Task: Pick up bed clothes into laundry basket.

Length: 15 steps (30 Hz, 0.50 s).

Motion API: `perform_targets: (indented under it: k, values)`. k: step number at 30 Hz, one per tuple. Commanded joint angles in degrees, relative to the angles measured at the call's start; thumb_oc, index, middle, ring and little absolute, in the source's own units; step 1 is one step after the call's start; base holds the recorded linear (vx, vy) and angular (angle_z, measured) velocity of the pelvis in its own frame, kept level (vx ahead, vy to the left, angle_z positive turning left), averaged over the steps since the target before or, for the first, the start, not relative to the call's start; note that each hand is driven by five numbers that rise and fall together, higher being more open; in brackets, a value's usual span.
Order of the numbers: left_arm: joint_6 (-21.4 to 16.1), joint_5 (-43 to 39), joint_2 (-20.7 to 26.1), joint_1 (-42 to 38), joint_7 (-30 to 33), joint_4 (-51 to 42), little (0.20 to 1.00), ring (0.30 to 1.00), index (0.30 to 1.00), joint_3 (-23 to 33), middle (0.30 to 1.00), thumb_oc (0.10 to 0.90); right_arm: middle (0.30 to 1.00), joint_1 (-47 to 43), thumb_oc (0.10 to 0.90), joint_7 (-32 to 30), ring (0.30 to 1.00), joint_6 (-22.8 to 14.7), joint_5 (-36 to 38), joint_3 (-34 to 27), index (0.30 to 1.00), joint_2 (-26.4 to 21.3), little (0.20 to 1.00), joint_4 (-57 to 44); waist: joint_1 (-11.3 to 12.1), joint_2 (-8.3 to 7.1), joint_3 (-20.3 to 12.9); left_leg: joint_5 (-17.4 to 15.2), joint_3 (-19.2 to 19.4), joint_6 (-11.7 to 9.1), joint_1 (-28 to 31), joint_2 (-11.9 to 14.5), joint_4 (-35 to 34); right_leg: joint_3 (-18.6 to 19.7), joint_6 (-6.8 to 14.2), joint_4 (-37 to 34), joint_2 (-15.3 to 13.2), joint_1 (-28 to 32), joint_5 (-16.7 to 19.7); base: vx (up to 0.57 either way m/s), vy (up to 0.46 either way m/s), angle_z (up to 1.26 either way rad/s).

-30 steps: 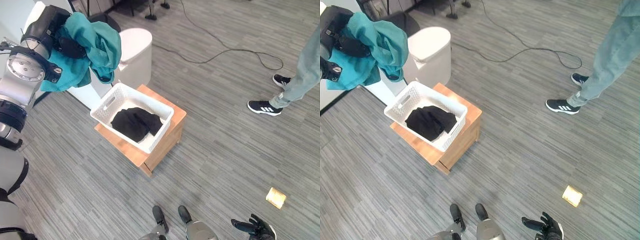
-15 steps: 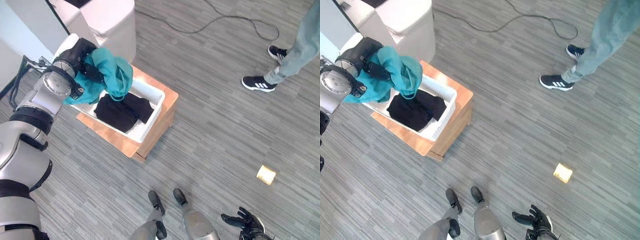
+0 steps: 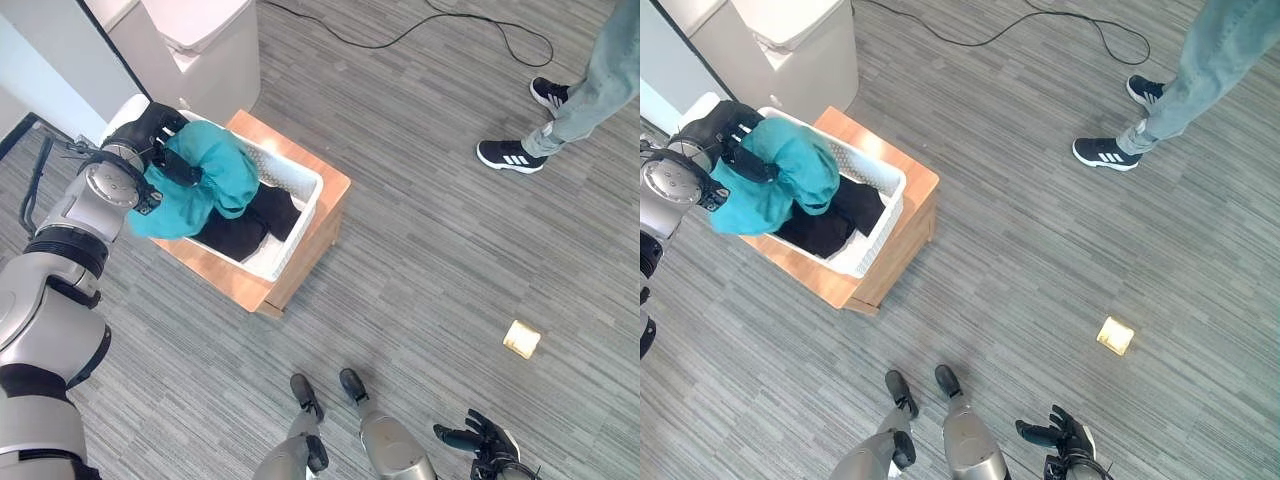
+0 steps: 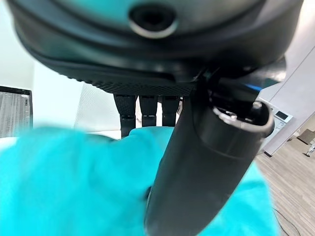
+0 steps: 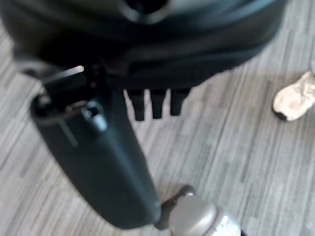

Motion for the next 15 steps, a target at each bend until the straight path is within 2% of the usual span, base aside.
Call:
perform_targets:
  k: [1, 7, 10, 12, 15]
  values:
    - [-5.1, -5.2, 6.0, -10.9, 4.5, -3.5, 0.900, 0.900, 0.900, 4.5, 0.900, 0.800, 0.900, 4.6, 0.800, -1.5, 0.900, -1.2, -0.6, -0.9, 0.900, -4.1, 0.900, -1.9, 0.0, 2.78, -3.5, -3.4, -1.7, -4.2, 2.1, 3.7, 0.0, -1.5, 5.9, -1.3, -4.1, -4.1, 3.7, 0.01, 0.003, 0.03]
    - [-6.3, -7.8, 8.4, -12.0, 3.8, -8.7, 0.900, 0.900, 0.900, 2.8, 0.900, 0.800, 0.900, 4.1, 0.800, -0.7, 0.900, -0.7, -1.8, -0.6, 0.900, -4.8, 0.900, -1.6, 0.9, 3.60, -4.3, -3.5, -2.3, -4.3, 2.7, 3.4, 0.0, -2.4, 5.9, -1.6, -4.5, -2.9, 3.5, 0.00, 0.004, 0.05]
    - [-7.7, -9.9, 11.3, -11.6, 4.4, -13.3, 0.900, 0.900, 0.900, 3.0, 0.900, 0.800, 0.900, 3.2, 0.800, -0.3, 0.900, -0.5, -2.8, -0.4, 0.900, -5.3, 0.900, -1.1, 2.1, 4.03, -4.8, -3.6, -2.9, -4.4, 3.4, 3.1, 0.0, -3.4, 6.0, -1.6, -5.0, -1.7, 3.2, 0.00, 0.013, 0.10]
    - [-8.9, -13.0, 13.2, -9.5, 5.3, -17.8, 0.900, 0.900, 0.900, 5.6, 0.900, 0.800, 0.900, 2.9, 0.800, -0.2, 0.900, -0.3, -3.2, -0.5, 0.900, -5.3, 0.900, -1.4, 3.1, 3.98, -5.3, -3.7, -3.2, -4.3, 4.1, 3.1, 0.0, -3.8, 6.1, -1.3, -5.1, -1.2, 2.9, 0.02, 0.009, 0.13]
    - [-10.5, -16.1, 16.0, 2.4, 7.2, -26.9, 0.900, 0.900, 0.900, 16.3, 0.900, 0.800, 0.900, 3.1, 0.800, 0.3, 0.900, -0.1, -4.8, -0.4, 0.900, -5.2, 0.900, -4.4, 5.1, 3.28, -6.3, -4.3, -3.6, -4.0, 5.9, 3.3, 0.0, -5.3, 6.2, 1.2, -5.2, -0.3, 1.4, 0.02, -0.005, 0.03]
